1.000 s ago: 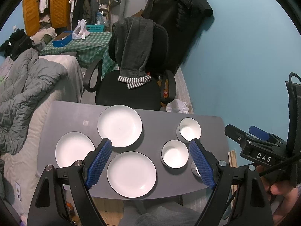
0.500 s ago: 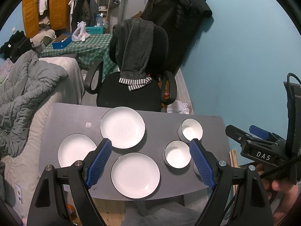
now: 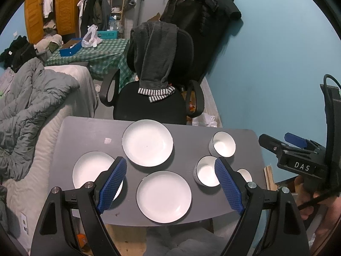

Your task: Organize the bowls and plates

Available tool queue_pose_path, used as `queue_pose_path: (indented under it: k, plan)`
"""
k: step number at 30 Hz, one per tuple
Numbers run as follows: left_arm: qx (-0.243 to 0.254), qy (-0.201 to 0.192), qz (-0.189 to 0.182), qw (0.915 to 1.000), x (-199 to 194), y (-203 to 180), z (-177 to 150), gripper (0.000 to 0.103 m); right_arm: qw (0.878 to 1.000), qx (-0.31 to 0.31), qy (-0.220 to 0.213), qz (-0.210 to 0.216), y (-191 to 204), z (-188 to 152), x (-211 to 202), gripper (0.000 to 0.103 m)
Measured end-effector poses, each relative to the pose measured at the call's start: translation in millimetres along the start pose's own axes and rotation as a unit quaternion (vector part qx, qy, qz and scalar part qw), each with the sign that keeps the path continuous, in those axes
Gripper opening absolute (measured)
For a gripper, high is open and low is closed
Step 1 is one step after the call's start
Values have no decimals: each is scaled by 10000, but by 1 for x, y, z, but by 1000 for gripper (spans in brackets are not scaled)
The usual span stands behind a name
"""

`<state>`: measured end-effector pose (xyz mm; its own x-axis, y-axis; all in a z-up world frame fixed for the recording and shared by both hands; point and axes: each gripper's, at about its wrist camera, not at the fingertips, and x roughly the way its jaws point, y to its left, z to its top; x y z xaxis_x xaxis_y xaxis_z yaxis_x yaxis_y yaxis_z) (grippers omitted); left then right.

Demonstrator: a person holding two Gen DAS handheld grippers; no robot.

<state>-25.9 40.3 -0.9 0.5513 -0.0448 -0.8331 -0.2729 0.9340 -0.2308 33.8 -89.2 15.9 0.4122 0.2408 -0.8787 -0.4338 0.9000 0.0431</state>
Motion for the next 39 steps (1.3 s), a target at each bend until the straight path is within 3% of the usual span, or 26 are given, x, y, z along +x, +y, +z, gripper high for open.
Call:
queue_pose_path:
  k: [16,26,39]
  plan:
    - [162,330,190,9991,27,57,-22,86,9985,-349,182,392,19,-13,33,101]
    - [88,652,41,9978,60,87,-58,86,9959,-257,586,643,24,-47,75,101]
    - [259,1120,-43,9934,109,92,-96,86,9910,-15,1084,790,24,-100,119,101]
